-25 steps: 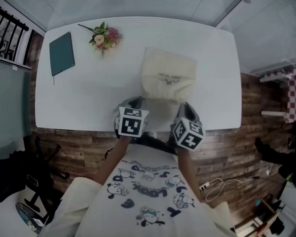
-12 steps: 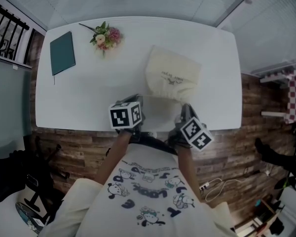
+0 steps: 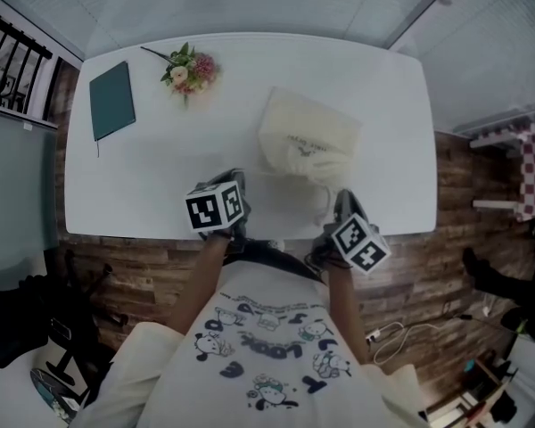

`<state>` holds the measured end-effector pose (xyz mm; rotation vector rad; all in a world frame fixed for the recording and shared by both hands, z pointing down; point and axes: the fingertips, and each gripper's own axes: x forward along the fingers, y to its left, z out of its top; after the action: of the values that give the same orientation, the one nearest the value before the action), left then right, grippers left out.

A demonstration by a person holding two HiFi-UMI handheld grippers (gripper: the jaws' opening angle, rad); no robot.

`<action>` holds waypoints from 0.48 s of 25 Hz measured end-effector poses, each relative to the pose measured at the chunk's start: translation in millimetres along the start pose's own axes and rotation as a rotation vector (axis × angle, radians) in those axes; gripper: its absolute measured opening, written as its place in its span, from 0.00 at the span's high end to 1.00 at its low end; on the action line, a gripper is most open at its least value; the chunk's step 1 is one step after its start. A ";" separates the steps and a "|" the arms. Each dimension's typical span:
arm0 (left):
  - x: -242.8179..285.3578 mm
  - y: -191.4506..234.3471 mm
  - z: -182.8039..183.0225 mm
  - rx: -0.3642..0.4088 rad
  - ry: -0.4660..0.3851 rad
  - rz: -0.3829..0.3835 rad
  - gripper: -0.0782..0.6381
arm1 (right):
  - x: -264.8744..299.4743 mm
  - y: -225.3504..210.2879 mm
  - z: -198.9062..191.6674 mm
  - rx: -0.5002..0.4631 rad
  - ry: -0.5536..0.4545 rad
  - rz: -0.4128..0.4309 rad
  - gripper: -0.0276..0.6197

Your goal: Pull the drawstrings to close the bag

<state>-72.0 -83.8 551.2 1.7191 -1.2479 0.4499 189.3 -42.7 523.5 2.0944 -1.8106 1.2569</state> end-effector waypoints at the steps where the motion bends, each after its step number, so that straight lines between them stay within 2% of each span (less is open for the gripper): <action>1: -0.1 0.7 -1.7 0.005 0.002 0.000 0.83 | 0.8 0.6 -0.4 -0.008 0.003 0.004 0.93; 4: -0.1 1.6 -8.7 0.015 0.010 0.000 0.83 | 2.2 2.2 -4.4 -0.060 0.028 0.034 0.93; 7: -0.2 2.0 -20.3 0.119 0.043 0.011 0.83 | 1.1 2.5 -17.3 -0.191 0.088 0.065 0.93; 9: -3.7 -0.6 -25.5 0.191 0.058 -0.016 0.82 | -2.8 -1.0 -26.4 -0.287 0.130 0.070 0.93; 10: -6.1 -1.9 -27.3 0.214 0.062 -0.035 0.79 | -5.4 -2.7 -29.6 -0.327 0.147 0.070 0.93; 12: -10.8 -4.0 -31.1 0.254 0.072 -0.065 0.60 | -10.7 -5.8 -34.7 -0.393 0.173 0.071 0.89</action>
<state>-66.2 -51.6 556.9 1.9322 -1.1175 0.6486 177.2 -13.2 542.0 1.6748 -1.8839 0.9627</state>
